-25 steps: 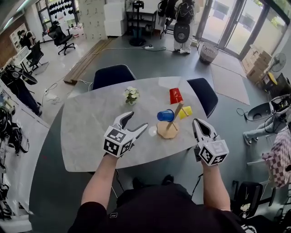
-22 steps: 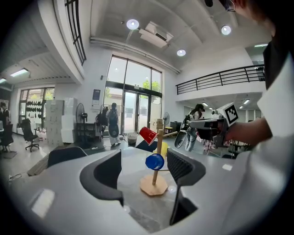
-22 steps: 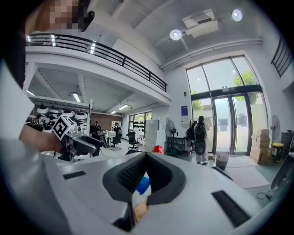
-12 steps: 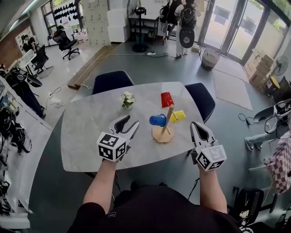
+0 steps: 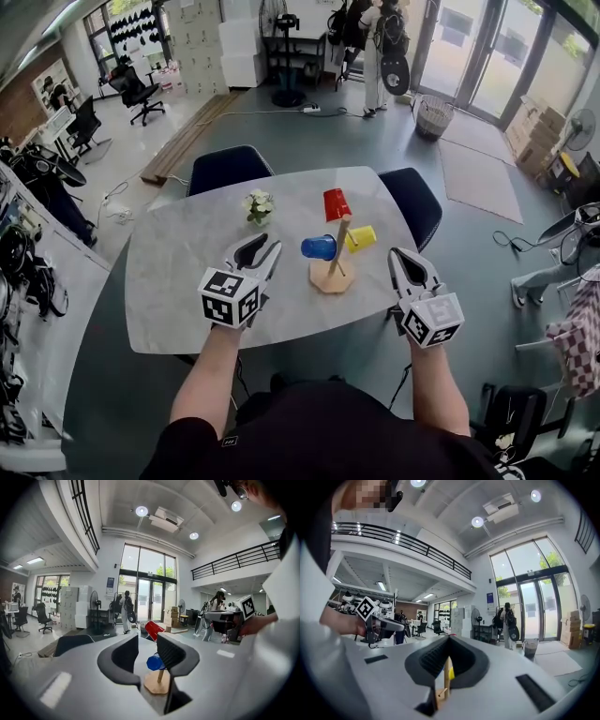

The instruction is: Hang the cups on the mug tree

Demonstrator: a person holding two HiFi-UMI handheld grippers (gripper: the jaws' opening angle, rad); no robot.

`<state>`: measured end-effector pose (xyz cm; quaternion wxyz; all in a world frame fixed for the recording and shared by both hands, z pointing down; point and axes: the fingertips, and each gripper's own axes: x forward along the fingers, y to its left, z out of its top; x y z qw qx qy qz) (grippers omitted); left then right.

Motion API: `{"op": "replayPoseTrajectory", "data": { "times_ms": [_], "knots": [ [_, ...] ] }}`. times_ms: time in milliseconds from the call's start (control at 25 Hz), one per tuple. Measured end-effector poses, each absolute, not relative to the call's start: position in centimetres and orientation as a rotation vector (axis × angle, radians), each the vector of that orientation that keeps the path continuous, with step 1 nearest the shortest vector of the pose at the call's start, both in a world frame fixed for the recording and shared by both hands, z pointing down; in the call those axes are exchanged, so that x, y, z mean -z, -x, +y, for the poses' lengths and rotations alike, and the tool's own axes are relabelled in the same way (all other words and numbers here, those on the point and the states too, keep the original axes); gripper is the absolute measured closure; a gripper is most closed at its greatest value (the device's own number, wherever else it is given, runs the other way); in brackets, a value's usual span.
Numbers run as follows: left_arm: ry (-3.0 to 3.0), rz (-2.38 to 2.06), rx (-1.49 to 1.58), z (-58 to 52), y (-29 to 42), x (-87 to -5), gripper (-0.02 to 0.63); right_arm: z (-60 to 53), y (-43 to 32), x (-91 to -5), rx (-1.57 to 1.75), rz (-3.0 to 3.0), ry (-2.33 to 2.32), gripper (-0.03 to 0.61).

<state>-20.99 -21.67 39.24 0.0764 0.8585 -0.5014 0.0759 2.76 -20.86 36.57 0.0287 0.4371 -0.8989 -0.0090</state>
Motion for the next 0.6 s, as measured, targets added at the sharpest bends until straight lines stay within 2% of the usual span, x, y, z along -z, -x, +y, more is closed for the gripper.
{"op": "replayPoseTrajectory", "data": {
  "times_ms": [600],
  "knots": [
    [-2.592, -1.483, -0.231, -22.72, 20.76, -39.22, 0.497, -21.72, -2.42, -36.34, 0.034, -2.760, -1.356, 0.569]
  ]
}}
